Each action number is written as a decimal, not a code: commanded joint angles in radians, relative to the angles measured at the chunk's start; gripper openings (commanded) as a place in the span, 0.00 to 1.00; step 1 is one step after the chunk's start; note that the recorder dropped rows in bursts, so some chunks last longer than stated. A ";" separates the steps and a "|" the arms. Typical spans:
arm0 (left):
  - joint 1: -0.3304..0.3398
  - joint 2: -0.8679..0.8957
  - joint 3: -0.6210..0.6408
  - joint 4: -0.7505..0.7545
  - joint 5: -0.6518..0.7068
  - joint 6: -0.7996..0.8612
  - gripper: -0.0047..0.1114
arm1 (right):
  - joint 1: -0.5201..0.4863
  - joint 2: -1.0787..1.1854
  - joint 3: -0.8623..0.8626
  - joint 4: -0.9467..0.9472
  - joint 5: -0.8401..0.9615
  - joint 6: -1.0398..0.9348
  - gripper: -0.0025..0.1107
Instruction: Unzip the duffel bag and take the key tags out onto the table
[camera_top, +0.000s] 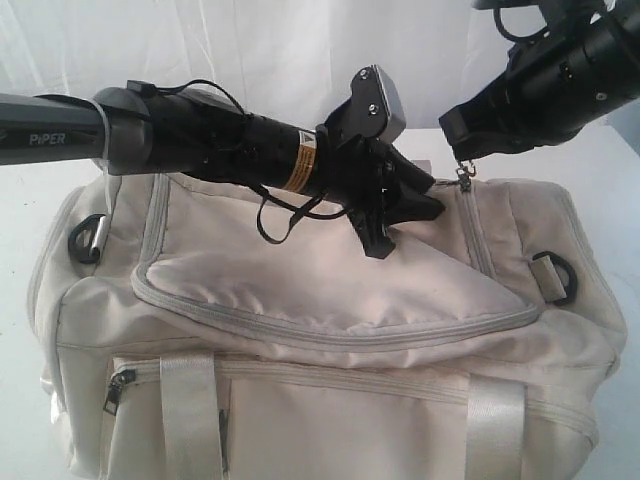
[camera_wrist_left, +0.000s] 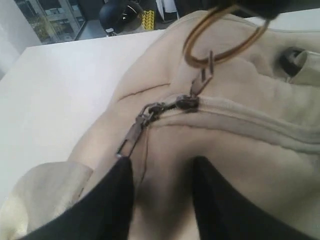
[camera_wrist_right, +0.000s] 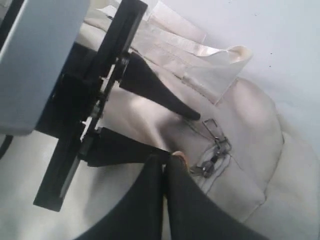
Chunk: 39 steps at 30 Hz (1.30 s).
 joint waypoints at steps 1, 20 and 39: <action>-0.011 -0.004 -0.004 0.000 0.005 -0.011 0.18 | 0.000 -0.010 0.001 0.001 -0.013 -0.004 0.02; -0.011 -0.012 -0.116 -0.105 0.208 -0.114 0.04 | 0.000 -0.010 0.001 -0.137 0.108 0.065 0.02; -0.011 -0.047 -0.115 -0.025 0.180 -0.112 0.04 | -0.002 0.070 0.001 0.163 -0.030 0.202 0.38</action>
